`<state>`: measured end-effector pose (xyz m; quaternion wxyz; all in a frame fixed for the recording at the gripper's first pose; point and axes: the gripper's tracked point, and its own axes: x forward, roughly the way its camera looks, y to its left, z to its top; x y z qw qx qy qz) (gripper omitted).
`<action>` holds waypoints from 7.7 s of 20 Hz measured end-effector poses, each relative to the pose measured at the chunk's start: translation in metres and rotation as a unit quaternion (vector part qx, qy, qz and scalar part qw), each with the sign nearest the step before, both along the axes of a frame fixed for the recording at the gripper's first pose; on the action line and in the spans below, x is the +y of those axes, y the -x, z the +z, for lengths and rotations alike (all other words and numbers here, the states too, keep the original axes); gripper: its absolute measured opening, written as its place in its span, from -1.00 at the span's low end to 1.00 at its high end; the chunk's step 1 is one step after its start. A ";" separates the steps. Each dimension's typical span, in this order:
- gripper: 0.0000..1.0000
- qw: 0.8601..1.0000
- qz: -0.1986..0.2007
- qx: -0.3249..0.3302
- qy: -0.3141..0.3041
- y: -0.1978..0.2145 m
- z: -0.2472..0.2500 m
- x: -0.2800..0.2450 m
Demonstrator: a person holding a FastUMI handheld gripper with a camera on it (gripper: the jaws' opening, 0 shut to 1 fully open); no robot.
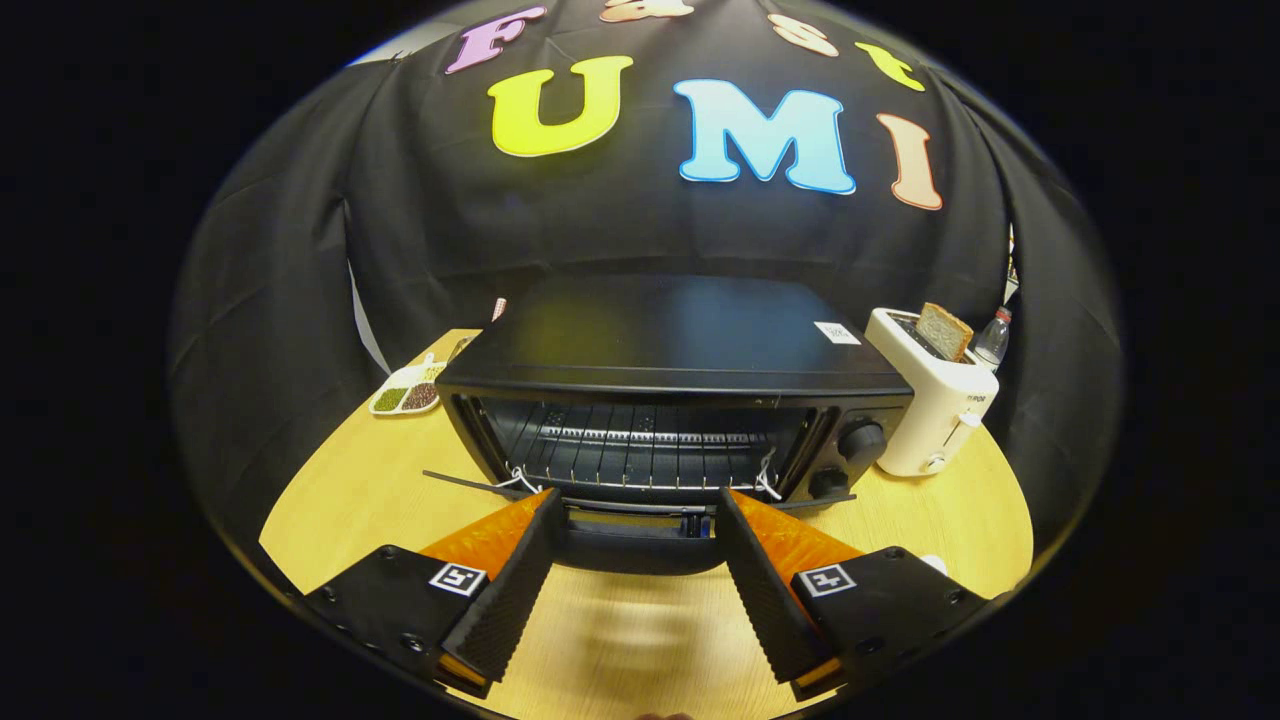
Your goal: Open the toaster oven, put the food inside, and close the toaster oven door.
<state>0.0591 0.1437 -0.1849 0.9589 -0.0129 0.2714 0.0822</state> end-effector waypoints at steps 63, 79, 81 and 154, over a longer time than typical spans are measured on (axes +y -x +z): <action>-0.19 0.927 -0.030 0.373 0.025 0.076 -0.157 -0.329; -0.96 0.907 -0.037 0.408 -0.095 0.085 -0.157 -0.325; -0.96 0.907 -0.044 0.401 -0.119 0.087 -0.156 -0.323; -0.97 0.806 -0.195 0.216 -0.516 -0.073 -0.073 -0.038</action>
